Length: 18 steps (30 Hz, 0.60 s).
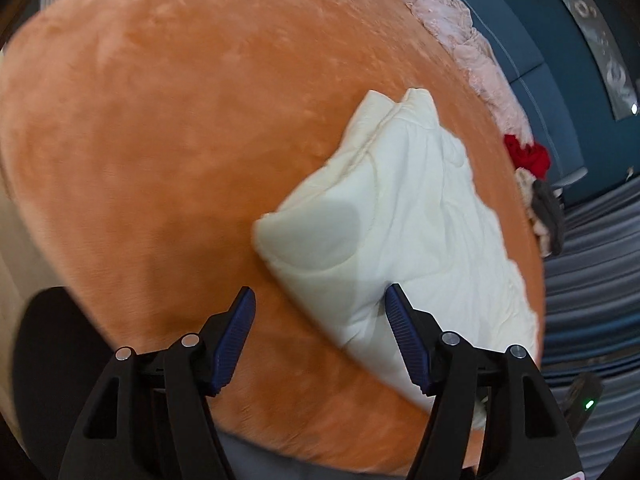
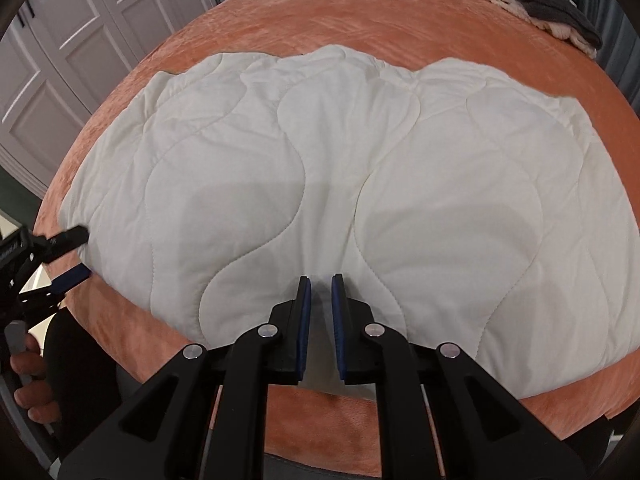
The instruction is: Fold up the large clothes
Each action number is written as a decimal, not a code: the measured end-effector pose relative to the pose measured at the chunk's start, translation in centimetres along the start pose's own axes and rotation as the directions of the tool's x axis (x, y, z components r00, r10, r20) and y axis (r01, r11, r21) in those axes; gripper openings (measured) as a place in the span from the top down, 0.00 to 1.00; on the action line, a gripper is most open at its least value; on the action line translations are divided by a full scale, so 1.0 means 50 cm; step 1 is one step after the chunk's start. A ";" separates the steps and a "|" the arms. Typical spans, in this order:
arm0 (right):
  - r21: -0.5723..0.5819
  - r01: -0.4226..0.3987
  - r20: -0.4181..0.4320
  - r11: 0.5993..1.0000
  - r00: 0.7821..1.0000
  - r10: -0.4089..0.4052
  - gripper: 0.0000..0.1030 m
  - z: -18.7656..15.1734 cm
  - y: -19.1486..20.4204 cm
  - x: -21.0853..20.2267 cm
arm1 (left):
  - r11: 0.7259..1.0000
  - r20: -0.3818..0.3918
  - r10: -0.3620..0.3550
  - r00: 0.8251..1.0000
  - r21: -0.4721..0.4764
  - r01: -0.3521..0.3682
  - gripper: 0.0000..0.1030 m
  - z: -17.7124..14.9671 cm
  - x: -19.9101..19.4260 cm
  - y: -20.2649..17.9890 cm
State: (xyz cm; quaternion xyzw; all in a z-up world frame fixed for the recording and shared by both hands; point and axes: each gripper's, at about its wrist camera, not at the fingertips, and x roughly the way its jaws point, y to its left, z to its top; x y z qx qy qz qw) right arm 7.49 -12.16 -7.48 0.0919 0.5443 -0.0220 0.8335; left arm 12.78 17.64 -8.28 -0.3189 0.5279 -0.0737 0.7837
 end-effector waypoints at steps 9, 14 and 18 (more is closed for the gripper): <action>0.061 -0.038 -0.024 0.997 0.999 0.040 0.91 0.011 -0.022 0.031 | 0.993 0.000 -0.101 0.995 -0.055 0.101 0.61 0.034 0.033 -0.020; 0.076 -0.060 -0.016 0.995 0.998 0.061 0.91 0.016 -0.031 0.005 | 0.983 0.066 -0.129 0.989 0.142 0.119 0.85 0.021 -0.062 -0.099; 0.037 -0.092 -0.032 0.995 0.995 0.093 0.91 -0.015 -0.033 -0.030 | 0.962 0.105 -0.135 0.985 0.254 0.105 0.86 0.005 -0.131 -0.151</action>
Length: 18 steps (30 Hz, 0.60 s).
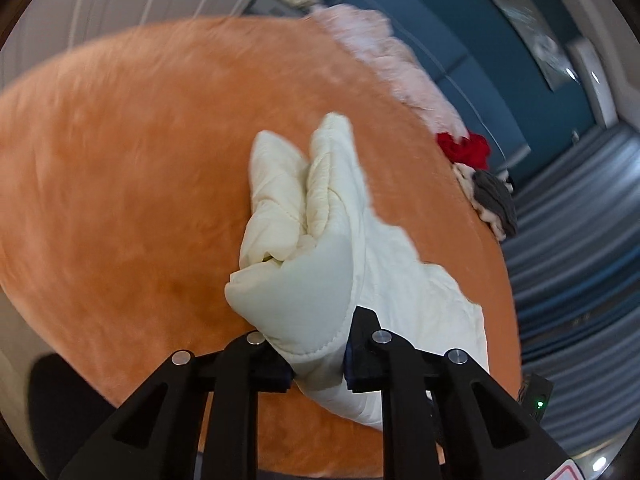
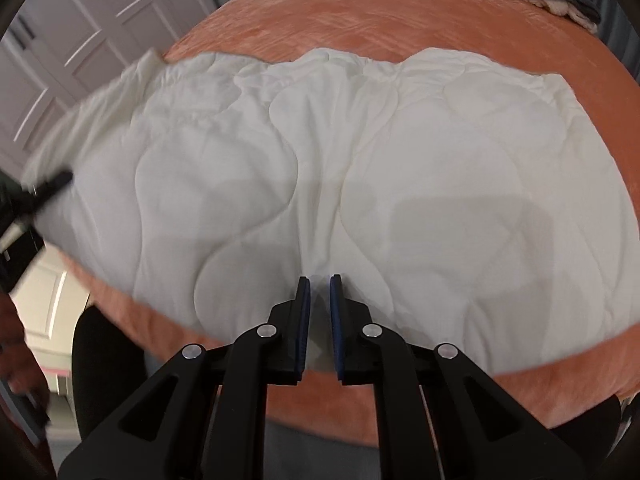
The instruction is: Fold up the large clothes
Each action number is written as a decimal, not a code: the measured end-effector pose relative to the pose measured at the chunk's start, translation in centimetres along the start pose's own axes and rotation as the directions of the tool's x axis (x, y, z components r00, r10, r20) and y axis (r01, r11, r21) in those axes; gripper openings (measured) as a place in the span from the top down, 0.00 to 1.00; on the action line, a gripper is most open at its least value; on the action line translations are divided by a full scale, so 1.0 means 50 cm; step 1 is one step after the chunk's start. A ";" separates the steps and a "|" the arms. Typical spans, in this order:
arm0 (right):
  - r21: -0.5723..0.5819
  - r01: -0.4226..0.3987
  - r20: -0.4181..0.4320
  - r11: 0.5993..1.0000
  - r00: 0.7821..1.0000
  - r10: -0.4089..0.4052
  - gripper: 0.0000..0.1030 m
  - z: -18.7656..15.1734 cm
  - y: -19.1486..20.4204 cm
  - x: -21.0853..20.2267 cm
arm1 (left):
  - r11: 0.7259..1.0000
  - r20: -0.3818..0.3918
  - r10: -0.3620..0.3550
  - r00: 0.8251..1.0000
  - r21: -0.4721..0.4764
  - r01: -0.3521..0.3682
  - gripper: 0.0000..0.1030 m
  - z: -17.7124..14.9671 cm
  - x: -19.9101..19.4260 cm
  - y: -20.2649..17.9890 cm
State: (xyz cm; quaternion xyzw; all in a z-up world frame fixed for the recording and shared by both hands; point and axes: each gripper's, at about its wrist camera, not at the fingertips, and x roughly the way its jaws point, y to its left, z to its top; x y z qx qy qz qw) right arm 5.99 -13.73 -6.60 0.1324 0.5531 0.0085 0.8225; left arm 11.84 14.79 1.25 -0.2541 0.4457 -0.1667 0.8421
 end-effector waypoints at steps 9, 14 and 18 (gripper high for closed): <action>-0.006 -0.084 -0.037 0.996 0.996 0.083 0.92 -0.034 0.037 0.048 | 0.954 0.037 -0.042 0.998 0.298 0.029 0.87 -0.033 -0.077 -0.211; 0.039 -0.111 0.043 0.993 0.993 0.109 0.89 -0.050 -0.025 -0.046 | 0.882 0.011 -0.094 0.996 0.465 0.078 0.87 -0.075 -0.052 -0.355; 0.121 -0.058 0.116 0.991 0.992 0.044 0.89 -0.085 -0.127 -0.134 | 0.833 -0.052 -0.099 0.994 0.542 0.111 0.86 -0.127 0.003 -0.438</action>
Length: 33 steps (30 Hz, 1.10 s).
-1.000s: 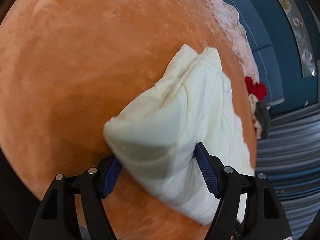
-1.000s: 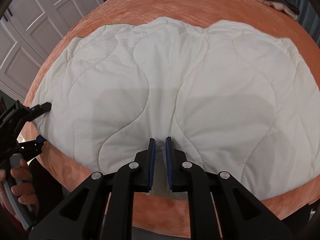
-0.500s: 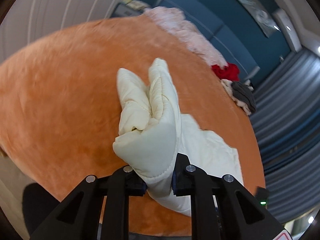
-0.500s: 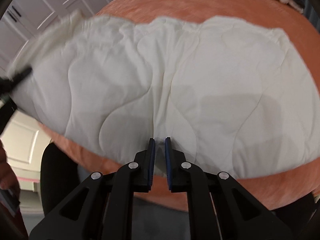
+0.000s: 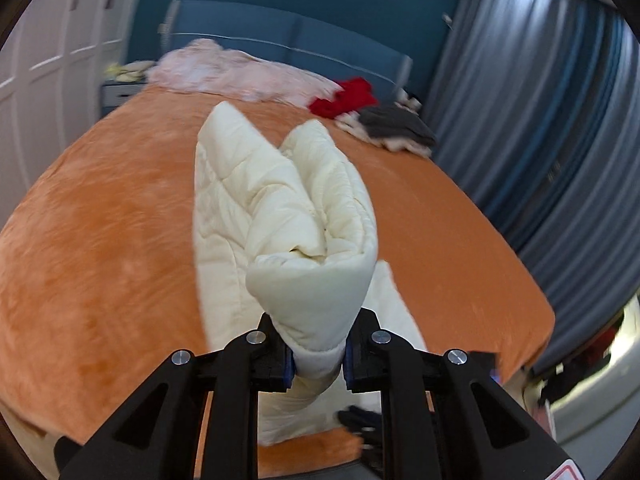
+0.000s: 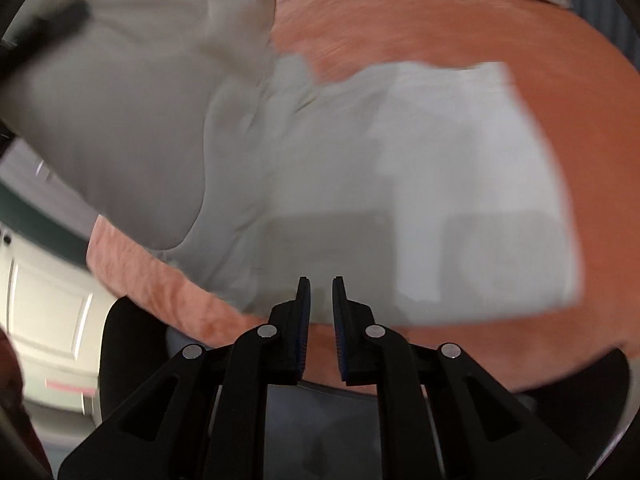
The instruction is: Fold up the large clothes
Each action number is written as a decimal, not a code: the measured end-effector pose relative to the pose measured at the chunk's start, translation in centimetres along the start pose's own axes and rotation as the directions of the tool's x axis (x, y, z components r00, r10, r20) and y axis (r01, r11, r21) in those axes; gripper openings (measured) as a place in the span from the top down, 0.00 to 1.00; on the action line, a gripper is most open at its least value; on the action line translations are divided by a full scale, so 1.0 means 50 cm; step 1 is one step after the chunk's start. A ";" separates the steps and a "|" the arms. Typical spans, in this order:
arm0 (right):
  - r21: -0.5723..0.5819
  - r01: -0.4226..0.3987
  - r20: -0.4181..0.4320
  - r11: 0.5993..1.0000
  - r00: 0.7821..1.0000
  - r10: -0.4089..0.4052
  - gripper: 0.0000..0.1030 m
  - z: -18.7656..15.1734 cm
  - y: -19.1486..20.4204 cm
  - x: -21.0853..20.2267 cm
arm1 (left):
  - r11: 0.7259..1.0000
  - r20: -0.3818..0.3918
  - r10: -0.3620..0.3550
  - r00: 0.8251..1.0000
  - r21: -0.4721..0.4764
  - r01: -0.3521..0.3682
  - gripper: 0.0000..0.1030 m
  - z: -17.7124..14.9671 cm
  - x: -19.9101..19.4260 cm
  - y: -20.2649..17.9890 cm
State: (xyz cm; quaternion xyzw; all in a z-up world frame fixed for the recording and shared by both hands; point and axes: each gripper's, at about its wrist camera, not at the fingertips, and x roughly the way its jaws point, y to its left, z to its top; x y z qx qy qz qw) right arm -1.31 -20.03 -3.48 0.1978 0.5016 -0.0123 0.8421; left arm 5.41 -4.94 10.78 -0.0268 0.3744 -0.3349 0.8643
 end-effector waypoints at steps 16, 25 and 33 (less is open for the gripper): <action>0.181 0.074 0.164 0.981 0.981 -0.104 0.65 -0.008 -0.197 -0.196 | 0.989 -0.230 0.003 0.973 0.144 0.031 0.32 -0.143 0.181 -0.203; 0.011 -0.039 0.274 0.999 0.961 0.035 0.37 0.112 -0.115 -0.241 | 0.994 -0.183 0.105 0.977 0.007 -0.105 0.24 -0.137 0.053 -0.068; -0.062 -0.063 0.144 0.996 0.987 0.071 0.56 0.179 -0.055 -0.144 | 0.965 -0.250 0.182 0.951 -0.142 -0.222 0.24 -0.148 0.079 0.061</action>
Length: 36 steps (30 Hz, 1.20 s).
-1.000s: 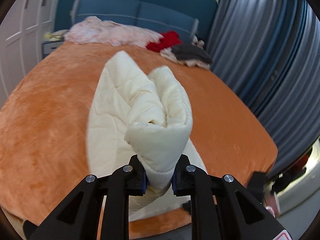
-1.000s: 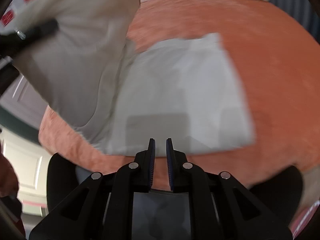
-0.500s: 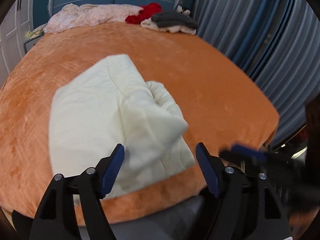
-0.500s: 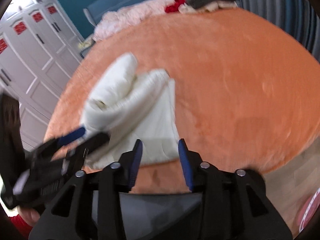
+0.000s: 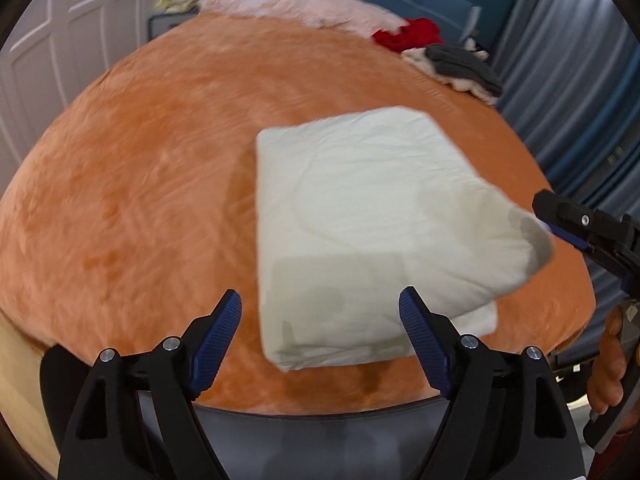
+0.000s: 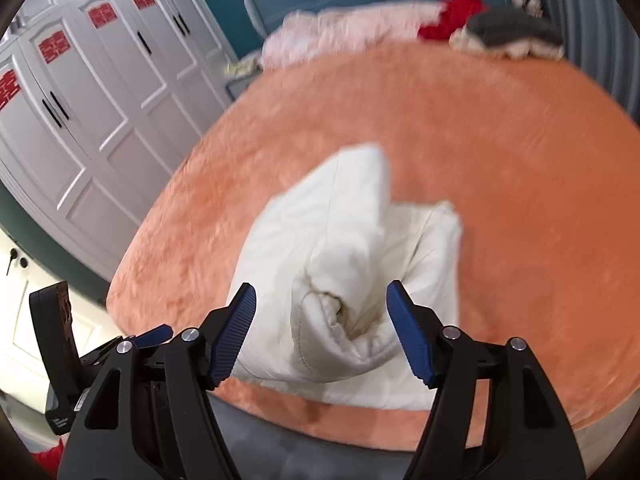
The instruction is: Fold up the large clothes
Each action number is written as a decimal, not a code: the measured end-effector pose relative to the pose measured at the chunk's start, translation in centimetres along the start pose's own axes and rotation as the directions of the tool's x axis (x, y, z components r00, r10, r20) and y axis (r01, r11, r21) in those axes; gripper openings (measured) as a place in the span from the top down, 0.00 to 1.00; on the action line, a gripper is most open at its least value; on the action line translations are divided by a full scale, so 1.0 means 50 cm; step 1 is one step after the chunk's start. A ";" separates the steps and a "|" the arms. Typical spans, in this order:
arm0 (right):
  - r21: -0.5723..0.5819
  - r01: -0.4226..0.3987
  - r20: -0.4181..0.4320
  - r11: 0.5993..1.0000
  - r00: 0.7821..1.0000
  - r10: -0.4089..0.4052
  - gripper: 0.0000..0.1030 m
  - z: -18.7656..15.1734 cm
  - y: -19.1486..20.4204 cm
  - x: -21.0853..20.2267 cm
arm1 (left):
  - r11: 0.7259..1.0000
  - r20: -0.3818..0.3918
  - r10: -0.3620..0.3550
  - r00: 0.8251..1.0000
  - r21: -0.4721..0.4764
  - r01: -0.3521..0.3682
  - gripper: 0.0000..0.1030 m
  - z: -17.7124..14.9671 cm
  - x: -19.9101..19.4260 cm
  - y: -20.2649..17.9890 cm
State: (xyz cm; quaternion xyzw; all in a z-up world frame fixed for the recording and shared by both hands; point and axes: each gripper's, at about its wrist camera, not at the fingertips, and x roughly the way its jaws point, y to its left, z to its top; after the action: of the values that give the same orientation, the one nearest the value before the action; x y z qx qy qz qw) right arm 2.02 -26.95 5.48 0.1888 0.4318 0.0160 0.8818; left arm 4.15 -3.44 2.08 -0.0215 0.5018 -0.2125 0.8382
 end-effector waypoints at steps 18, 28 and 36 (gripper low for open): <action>0.134 0.194 -0.158 0.972 0.972 -0.172 0.91 -0.210 -0.147 0.055 | 0.990 -0.141 0.051 0.989 0.134 -0.032 0.35 -0.051 0.124 -0.065; 0.133 0.226 -0.205 0.965 0.959 -0.196 0.91 -0.220 -0.152 0.126 | 0.972 -0.146 0.140 0.979 0.210 -0.108 0.35 -0.063 0.165 -0.084; 0.098 0.246 -0.214 0.964 0.951 -0.221 0.91 -0.214 -0.133 0.151 | 0.962 -0.137 0.176 0.975 0.232 -0.141 0.35 -0.064 0.188 -0.089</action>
State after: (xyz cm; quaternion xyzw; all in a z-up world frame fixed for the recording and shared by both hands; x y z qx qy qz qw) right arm -2.34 -28.26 -8.49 0.1879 0.5384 -0.0965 0.8158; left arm 3.74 -10.47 -6.20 0.1288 0.5394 -0.1999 0.8078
